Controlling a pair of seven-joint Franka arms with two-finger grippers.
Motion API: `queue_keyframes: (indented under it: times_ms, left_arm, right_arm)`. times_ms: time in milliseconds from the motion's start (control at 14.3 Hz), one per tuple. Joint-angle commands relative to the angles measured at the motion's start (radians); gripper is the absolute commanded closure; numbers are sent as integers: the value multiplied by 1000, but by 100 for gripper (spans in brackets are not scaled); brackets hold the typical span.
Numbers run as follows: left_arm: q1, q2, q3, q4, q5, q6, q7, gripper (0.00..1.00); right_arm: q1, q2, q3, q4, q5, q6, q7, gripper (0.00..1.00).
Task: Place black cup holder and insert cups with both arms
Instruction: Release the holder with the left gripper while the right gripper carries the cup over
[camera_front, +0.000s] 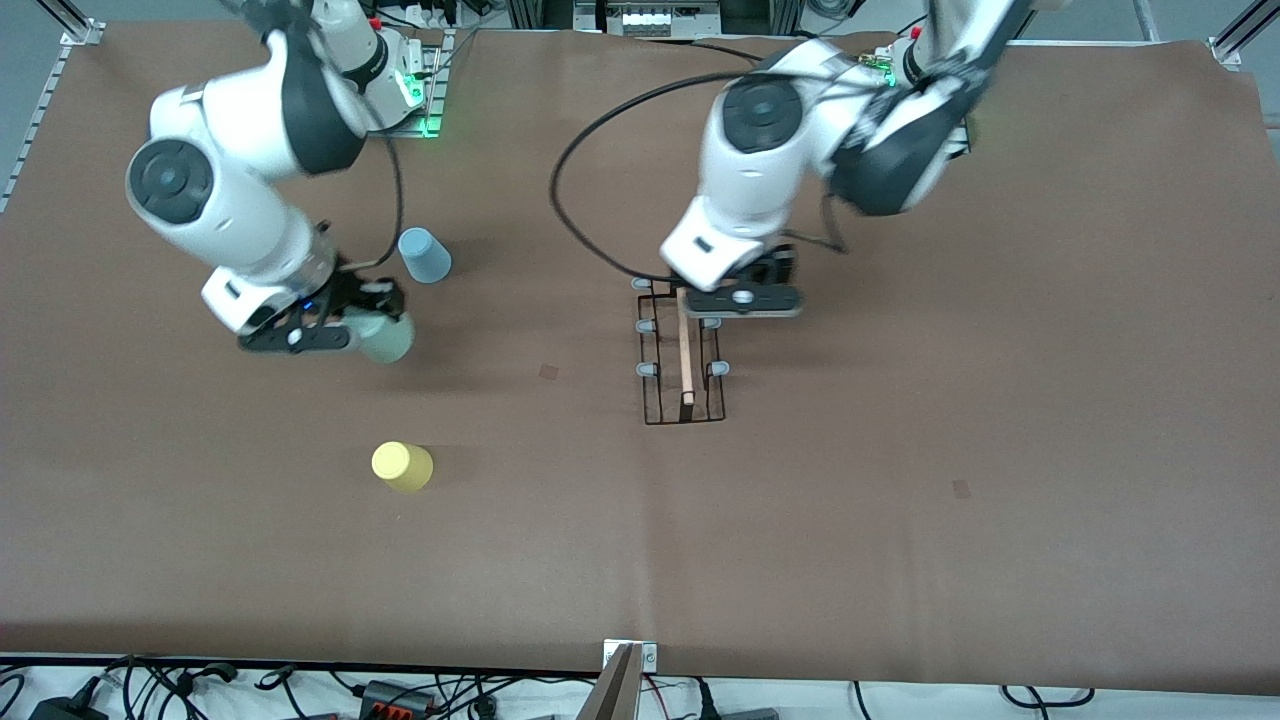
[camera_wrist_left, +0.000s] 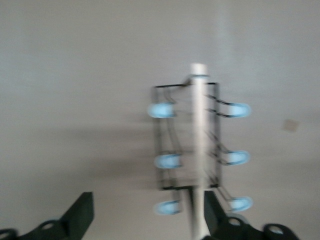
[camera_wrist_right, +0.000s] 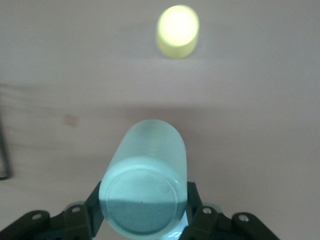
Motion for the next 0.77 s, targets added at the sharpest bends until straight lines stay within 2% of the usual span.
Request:
queue_keyframes:
  times_ms: [0,140,279,349,558,698]
  left_arm:
    - [109,-10,-2,94,14,-146,174,0]
    - [188,-34,1,101,14,-182,310,0]
    - [285,-53,-1,101,13,-205,462,0]
    - [325,-57,-1,101,14,-217,528,0]
    - [452,-77,-4,101,4,-222,702,0]
    - [515,-85,-9,101,-3,-234,782,0]
  right_arm:
    - [110,-5,53,54,14,-24,277,93]
    - [161,18,120,62,14,71,471,94]
    - [236,65,147,74,-2,169,630,94]
    - [270,91,153,81,-10,209,677,94]
    - [347,169,154,89,-111,300,796,94]
    - [355,215,156,89,-163,331,829,94]
